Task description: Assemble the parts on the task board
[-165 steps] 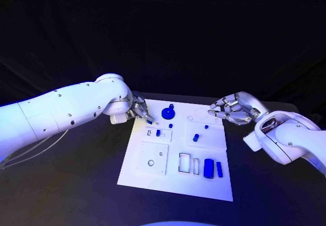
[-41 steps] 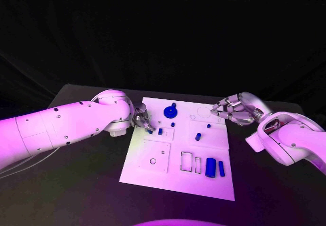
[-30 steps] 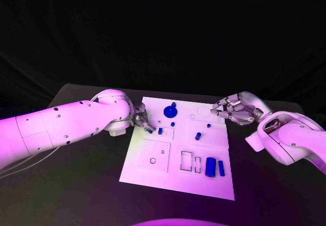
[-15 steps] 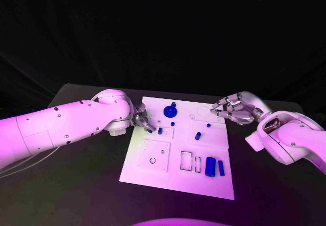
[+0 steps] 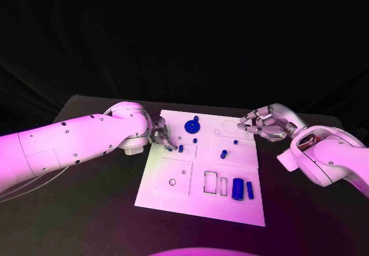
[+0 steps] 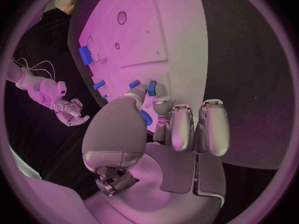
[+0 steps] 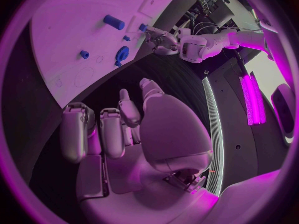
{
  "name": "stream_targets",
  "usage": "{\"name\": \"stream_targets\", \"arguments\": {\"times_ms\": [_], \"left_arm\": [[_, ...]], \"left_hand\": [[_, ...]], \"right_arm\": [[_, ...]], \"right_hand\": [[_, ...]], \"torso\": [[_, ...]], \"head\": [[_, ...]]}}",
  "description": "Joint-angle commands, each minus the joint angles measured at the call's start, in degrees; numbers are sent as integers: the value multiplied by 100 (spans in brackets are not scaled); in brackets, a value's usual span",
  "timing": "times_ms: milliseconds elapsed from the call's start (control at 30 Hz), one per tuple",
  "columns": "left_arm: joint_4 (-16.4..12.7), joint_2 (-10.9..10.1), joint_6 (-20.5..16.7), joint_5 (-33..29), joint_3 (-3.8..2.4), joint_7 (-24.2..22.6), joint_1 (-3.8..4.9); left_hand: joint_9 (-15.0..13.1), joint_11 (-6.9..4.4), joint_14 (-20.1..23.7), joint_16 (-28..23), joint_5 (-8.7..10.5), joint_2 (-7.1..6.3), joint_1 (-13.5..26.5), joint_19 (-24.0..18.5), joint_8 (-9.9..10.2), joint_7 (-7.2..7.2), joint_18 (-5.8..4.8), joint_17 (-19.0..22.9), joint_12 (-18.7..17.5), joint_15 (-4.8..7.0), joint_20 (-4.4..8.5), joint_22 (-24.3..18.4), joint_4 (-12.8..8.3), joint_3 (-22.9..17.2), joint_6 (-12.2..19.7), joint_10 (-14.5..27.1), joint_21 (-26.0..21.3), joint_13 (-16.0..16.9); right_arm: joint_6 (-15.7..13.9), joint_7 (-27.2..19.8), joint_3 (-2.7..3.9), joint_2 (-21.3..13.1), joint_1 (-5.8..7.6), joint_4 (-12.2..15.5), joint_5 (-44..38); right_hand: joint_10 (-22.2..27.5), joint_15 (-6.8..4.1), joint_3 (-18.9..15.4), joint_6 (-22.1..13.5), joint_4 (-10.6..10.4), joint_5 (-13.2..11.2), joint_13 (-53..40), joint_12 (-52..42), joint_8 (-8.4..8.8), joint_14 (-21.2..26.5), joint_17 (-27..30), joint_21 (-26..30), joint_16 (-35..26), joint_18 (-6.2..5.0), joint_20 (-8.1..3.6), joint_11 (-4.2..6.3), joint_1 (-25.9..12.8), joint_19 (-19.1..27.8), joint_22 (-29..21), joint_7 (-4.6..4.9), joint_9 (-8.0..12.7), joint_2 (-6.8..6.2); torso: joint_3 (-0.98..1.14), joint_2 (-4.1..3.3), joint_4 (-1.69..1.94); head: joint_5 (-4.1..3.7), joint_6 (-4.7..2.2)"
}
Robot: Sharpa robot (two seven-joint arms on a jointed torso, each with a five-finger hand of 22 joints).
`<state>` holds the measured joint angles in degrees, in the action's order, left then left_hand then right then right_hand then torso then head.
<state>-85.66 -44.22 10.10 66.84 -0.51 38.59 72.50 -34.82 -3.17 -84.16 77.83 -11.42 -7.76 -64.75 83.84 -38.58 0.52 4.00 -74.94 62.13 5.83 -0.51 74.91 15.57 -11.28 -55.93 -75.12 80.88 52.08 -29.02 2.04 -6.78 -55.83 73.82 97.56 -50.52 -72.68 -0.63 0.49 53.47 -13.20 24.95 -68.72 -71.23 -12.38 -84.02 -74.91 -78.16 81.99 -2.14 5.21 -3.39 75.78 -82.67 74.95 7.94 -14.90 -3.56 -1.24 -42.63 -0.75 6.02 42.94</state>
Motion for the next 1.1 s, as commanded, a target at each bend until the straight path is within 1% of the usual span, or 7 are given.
{"name": "stream_targets", "arguments": {"times_ms": [33,567,833,933,1033,1067,1100], "left_arm": [[-18,16,6,-73,-1,-12,0],[5,5,-22,-116,-2,-1,0],[-70,-40,-349,-267,-6,-89,0],[-117,-67,-508,-327,-28,-110,2],[-180,-104,-623,-382,-76,-119,16],[-203,-122,-646,-392,-91,-117,24],[-226,-142,-667,-400,-108,-115,35]], "left_hand": [[-9,7,-248,-13,7,32,-19,66,-22,15,-88,-164,19,37,41,71,14,60,-42,-19,32,5],[-13,10,-248,-14,5,78,11,66,-20,19,-87,-164,16,36,42,70,85,245,-37,-15,29,-2],[-10,14,-249,-15,-14,121,420,60,-7,18,-83,-165,-15,32,36,56,125,750,-35,10,14,-51],[-9,14,-248,-17,-20,164,445,51,-3,19,-77,-164,-40,32,37,30,122,817,-27,26,-4,-86],[-7,28,-247,-20,-22,227,281,-7,20,36,-47,-160,-178,24,36,-111,98,860,34,130,-99,-261],[-6,33,-246,-22,-22,233,241,-21,25,43,-40,-159,-218,20,35,-145,96,874,50,161,-122,-311],[-5,41,-246,-24,-21,240,183,-36,33,52,-33,-157,-262,14,33,-178,92,892,74,198,-147,-367]], "right_arm": [[60,-33,1,4,-3,1,-21],[63,-32,1,13,-4,-10,-21],[90,-50,1,20,-6,-25,-5],[87,-35,1,17,-8,-28,-4],[74,-23,1,-9,-9,-28,-7],[71,-20,1,-13,-10,-31,-8],[69,-18,1,-15,-10,-37,-8]], "right_hand": [[16,-36,-30,-36,-10,24,-5,10,-36,-319,-281,23,-22,-98,3,17,17,27,653,4,-6,33],[16,-36,-30,-36,-10,24,-5,10,-36,-319,-281,23,-22,-98,3,17,17,27,653,4,-6,33],[24,-37,-37,-38,-7,23,6,19,-37,-316,-265,39,-34,-102,2,17,20,36,642,4,-8,30],[24,-37,-38,-39,-7,22,6,19,-37,-316,-265,39,-34,-101,2,17,20,35,643,4,-8,28],[24,-37,-38,-39,-7,22,6,19,-37,-316,-265,39,-34,-101,2,17,20,35,643,4,-8,28],[24,-37,-38,-39,-7,22,6,19,-37,-316,-265,39,-34,-101,2,17,20,35,643,4,-8,28],[24,-37,-38,-39,-7,22,6,19,-37,-316,-265,39,-34,-101,2,17,20,35,643,4,-8,28]], "torso": [[-1,-1,2],[-4,-5,0],[-6,-1,-4],[-3,0,-3],[-2,4,14],[-2,4,13],[0,4,-1]], "head": [[-3,-1],[0,-13],[-20,-22],[-22,-27],[-34,-28],[-35,-30],[-27,-33]]}}
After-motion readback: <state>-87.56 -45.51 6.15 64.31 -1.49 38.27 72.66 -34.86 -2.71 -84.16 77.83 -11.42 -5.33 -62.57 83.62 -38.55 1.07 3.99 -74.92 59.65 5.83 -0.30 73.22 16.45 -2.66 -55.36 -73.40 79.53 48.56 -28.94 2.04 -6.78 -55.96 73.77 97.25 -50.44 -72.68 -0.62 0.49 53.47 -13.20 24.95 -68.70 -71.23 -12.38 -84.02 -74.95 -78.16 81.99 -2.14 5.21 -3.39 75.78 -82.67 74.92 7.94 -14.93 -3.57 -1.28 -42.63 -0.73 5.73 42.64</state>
